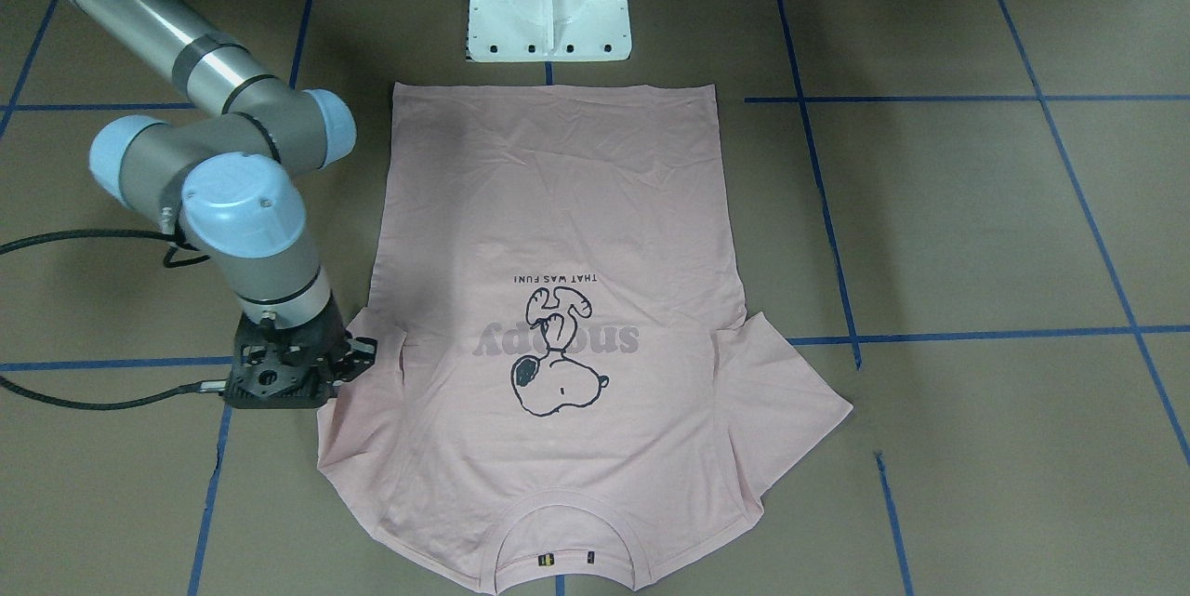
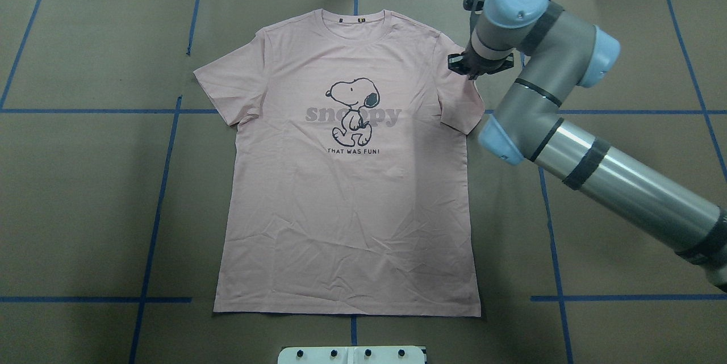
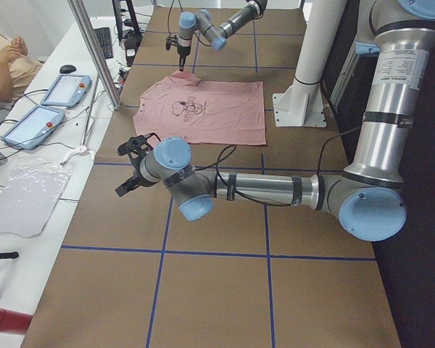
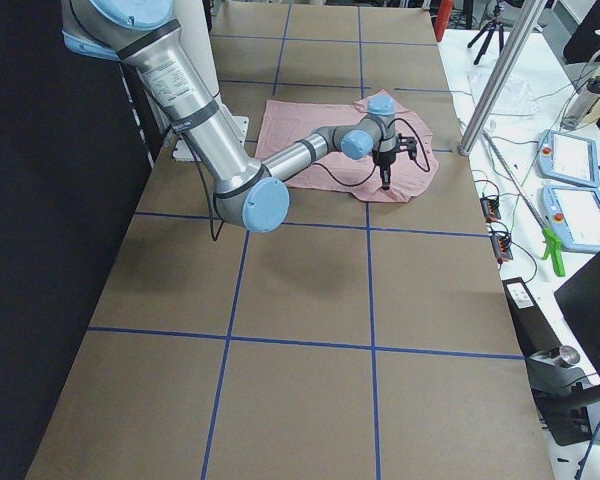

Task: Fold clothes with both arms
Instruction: 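Fold the held sleeve inward across the shirt toward the collar with the right gripper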

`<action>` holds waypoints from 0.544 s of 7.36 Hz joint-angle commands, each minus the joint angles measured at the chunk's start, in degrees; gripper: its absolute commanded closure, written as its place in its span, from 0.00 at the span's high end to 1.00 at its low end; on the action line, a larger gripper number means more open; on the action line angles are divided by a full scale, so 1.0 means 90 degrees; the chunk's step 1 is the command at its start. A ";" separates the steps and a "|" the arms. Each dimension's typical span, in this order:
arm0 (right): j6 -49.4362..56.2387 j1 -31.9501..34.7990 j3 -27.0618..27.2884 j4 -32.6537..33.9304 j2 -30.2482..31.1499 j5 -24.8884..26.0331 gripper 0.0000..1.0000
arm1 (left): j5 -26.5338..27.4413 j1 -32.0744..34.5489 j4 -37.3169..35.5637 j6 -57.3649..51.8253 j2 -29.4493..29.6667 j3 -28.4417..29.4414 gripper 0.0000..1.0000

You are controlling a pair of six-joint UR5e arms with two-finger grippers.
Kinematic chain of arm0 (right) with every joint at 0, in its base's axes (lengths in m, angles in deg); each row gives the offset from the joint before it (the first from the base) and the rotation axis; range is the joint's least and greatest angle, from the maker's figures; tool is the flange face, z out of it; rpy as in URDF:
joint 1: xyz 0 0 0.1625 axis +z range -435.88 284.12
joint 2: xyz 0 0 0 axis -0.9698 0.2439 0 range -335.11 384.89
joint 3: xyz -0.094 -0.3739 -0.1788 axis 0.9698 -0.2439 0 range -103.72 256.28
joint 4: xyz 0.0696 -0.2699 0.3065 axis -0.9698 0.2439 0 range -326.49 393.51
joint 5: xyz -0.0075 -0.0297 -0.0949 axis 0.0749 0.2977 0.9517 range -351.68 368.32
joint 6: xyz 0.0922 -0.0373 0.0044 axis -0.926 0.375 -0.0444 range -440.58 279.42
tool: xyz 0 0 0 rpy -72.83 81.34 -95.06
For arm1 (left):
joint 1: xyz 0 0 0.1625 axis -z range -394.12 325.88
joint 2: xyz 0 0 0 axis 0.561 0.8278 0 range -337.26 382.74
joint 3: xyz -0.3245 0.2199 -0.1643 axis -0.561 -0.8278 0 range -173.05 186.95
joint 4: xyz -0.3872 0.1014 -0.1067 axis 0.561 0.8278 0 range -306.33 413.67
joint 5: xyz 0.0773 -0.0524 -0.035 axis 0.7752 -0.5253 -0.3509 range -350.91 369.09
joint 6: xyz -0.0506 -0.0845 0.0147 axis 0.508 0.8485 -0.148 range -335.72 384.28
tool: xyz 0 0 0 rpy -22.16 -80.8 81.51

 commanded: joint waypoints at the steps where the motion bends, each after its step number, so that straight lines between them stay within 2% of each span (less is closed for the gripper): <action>1: -0.1018 -0.0593 -0.0442 0.0215 -0.0814 0.0790 0.00 | 0.0000 0.0000 -0.0011 0.0022 0.0000 0.0001 1.00; 2: -0.1253 -0.0740 -0.0870 0.0176 -0.1194 0.1110 0.00 | 0.0000 0.0000 -0.0011 0.0032 0.0000 0.0001 1.00; 4: -0.1265 -0.0790 -0.1108 0.0040 -0.1345 0.1259 0.00 | 0.0000 0.0000 -0.0021 0.0032 0.0000 0.0010 1.00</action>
